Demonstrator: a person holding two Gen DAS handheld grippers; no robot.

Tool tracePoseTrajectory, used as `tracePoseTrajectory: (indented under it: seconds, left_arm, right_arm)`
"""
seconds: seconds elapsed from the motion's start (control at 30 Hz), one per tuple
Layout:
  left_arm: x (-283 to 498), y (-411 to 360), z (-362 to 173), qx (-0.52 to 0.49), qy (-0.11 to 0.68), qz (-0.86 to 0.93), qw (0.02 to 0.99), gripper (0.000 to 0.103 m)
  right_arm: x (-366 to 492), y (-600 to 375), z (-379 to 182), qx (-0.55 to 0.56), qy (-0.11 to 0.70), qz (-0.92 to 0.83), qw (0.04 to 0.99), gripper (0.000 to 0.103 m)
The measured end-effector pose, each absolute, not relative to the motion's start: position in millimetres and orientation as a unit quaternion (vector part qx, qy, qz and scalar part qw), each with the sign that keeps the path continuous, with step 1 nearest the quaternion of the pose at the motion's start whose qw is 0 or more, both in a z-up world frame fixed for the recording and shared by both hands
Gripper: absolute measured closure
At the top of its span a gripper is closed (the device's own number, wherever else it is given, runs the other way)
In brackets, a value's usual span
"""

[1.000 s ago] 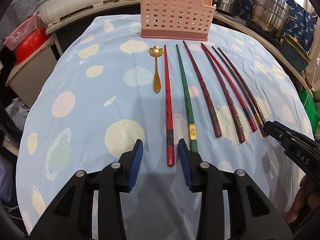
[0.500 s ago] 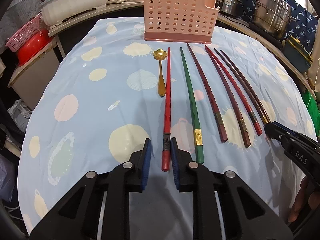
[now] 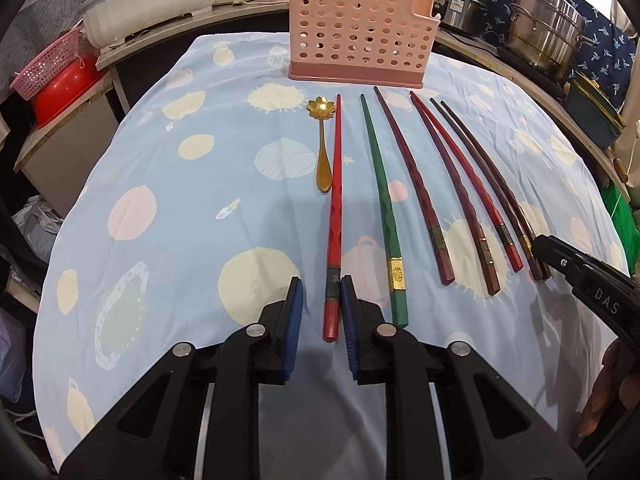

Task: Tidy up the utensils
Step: 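Close the right gripper on the dark brown chopstick while the left gripper holds the red chopstick, then lift both held chopsticks toward the pink holder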

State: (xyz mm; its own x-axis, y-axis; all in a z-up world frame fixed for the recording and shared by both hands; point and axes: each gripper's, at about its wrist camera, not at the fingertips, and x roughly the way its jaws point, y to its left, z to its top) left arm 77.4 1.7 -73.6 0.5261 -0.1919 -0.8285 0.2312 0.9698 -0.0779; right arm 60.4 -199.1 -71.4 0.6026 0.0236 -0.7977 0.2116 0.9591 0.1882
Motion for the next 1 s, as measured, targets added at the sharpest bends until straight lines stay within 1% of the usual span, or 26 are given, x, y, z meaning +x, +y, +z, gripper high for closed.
tracePoseTrajectory:
  seconds: [0.1,0.4,0.43,0.6,0.67,0.83,1.0]
  left_arm:
    - [77.9,3.5,-73.4,0.015,0.472,-0.123,0.873,0.085]
    - [78.6,5.8,-74.3,0.009,0.473,-0.126,0.872,0.085]
    - [78.7,5.7,-74.3,0.009,0.473,-0.126,0.872,0.086]
    - [77.5,8.3,-72.4,0.007,0.474,-0.131,0.871,0.095]
    - [75.5,9.3,-71.7,0.005,0.475,-0.135,0.87,0.095]
    - [69.3,11.7,-66.8,-0.01,0.477,-0.146,0.866,0.096]
    - [60.0,13.7,-50.7,-0.016,0.466,-0.149,0.872,0.096]
  right_arm:
    - [59.8,-203.6,-71.5,0.138,0.443,-0.056,0.884,0.092]
    - [59.9,-199.5,-76.0,0.117,0.449,-0.061,0.884,0.092]
    - [59.6,-199.5,-76.2,0.116,0.448,-0.062,0.884,0.094]
    - [55.6,-200.1,-74.3,0.117,0.446,-0.059,0.885,0.096]
    - [52.5,-199.8,-72.4,0.118,0.444,-0.058,0.886,0.096]
    - [42.3,-198.7,-59.9,0.121,0.431,-0.054,0.892,0.096]
    - [30.4,-197.3,-38.0,0.124,0.407,-0.049,0.904,0.096]
